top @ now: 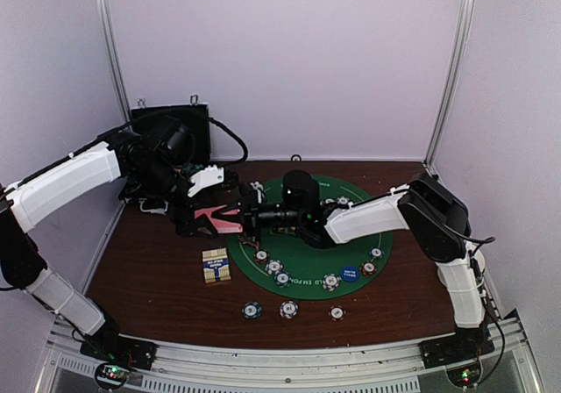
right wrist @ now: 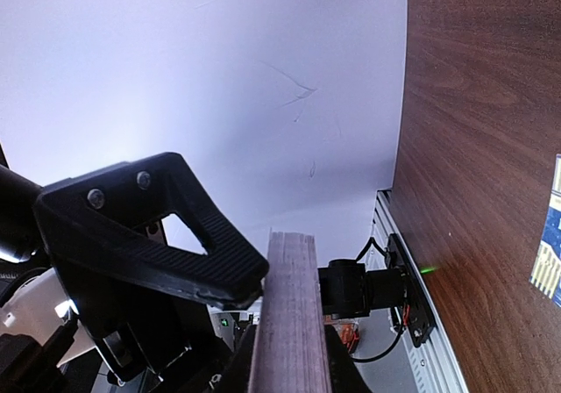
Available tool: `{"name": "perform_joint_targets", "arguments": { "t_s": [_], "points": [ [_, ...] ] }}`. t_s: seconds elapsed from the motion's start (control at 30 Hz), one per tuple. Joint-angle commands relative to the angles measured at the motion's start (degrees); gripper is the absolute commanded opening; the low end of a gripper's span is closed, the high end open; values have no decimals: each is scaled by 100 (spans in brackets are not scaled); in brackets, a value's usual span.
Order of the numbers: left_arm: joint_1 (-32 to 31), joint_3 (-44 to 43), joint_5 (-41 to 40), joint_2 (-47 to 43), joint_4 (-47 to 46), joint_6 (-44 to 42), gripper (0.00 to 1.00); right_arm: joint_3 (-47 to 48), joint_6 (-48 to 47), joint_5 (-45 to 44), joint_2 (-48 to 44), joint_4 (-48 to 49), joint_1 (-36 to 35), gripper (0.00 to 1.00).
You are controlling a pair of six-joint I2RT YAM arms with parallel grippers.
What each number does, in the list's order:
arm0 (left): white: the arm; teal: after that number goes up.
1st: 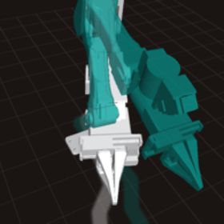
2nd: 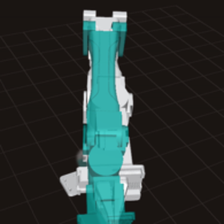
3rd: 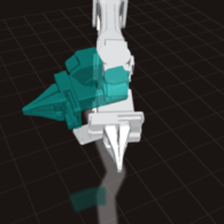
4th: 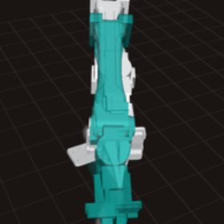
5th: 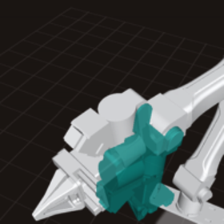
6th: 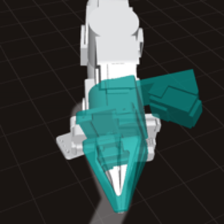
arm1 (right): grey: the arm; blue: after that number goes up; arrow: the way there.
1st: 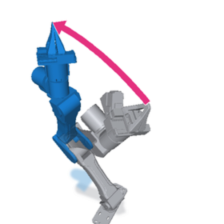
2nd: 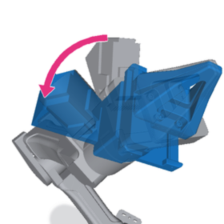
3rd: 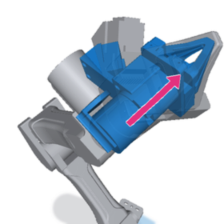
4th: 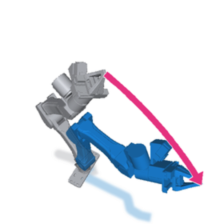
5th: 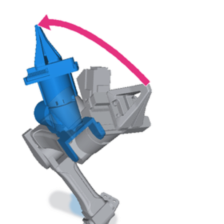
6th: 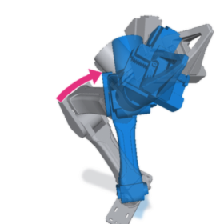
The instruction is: Distribute texas hold em gaming equipment
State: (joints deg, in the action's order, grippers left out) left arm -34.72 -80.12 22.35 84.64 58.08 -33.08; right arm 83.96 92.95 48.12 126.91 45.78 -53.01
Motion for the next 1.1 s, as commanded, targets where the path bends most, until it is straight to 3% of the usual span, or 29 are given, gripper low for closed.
{"name": "perform_joint_targets", "arguments": {
  "t_s": [0.0,0.47,0.7,1.07],
  "points": [
    [12,116,218,27,-170,15,98,-102,66,97,-79,587,-34,3],
    [133,322,47,146,-482,12,98,-11,142,217,-99,619,-84,2],
    [137,161,394,206,-269,-111,97,101,129,242,-63,497,-97,1],
    [132,216,458,152,-250,-312,66,96,89,243,-29,359,-86,2]
  ]
}}
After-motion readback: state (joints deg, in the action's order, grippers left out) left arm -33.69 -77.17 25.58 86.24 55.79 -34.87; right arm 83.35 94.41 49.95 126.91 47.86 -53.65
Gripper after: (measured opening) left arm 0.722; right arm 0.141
